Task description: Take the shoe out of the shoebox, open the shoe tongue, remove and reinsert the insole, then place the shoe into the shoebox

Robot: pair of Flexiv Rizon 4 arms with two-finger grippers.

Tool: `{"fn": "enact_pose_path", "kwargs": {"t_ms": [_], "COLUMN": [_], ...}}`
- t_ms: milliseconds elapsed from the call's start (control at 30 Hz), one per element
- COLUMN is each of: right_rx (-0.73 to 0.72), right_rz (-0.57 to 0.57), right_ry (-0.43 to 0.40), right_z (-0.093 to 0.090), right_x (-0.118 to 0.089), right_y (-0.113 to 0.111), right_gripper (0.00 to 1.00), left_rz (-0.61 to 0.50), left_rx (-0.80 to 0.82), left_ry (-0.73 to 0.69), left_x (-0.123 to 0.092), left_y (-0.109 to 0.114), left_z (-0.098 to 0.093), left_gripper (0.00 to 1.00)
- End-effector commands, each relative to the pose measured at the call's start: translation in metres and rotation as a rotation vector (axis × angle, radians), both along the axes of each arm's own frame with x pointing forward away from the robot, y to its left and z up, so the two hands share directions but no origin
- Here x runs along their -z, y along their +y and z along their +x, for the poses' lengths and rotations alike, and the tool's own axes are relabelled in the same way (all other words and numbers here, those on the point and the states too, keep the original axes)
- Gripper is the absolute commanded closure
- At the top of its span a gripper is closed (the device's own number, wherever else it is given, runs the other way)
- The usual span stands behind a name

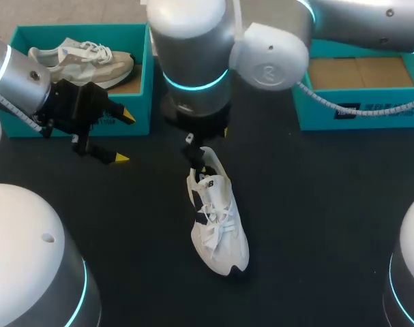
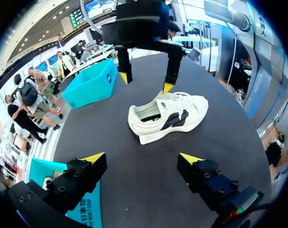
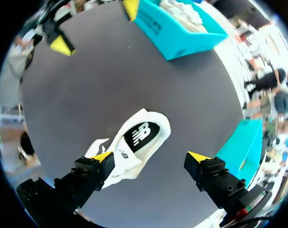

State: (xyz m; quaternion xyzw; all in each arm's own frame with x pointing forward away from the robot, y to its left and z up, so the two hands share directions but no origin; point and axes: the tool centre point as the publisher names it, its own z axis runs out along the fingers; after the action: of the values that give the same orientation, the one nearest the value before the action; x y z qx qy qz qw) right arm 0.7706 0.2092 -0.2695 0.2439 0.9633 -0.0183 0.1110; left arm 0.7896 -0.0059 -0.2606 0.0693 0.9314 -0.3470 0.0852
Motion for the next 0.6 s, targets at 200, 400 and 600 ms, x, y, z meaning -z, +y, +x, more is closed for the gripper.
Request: {"fn": "enact_pose_path", "kwargs": {"t_ms": [200,400,600], "right_rx": [-0.220,-0.310,-0.374], "right_rz": [-0.056,-0.039,-0.067], "right_ry": [0.045,0.036,0.023], "right_z": [0.047,0.062,0.064], "right_x": [0.031,0.055,0.068], "right_y": [0.018,0.021,0.017], "right_gripper": [0.00,0.00,0.00], "left_rz": [0.004,0.004,0.004], "left_rx": [-0.001,-0.001,-0.001], "left_ry": [-0.001,-0.001,-0.001], "left_x": [0.000,0.000,0.000], "left_y": [0.000,0.000,0.000], "left_z": [-0.001,-0.001,-0.001], "left_gripper": [0.00,0.00,0.00]}}
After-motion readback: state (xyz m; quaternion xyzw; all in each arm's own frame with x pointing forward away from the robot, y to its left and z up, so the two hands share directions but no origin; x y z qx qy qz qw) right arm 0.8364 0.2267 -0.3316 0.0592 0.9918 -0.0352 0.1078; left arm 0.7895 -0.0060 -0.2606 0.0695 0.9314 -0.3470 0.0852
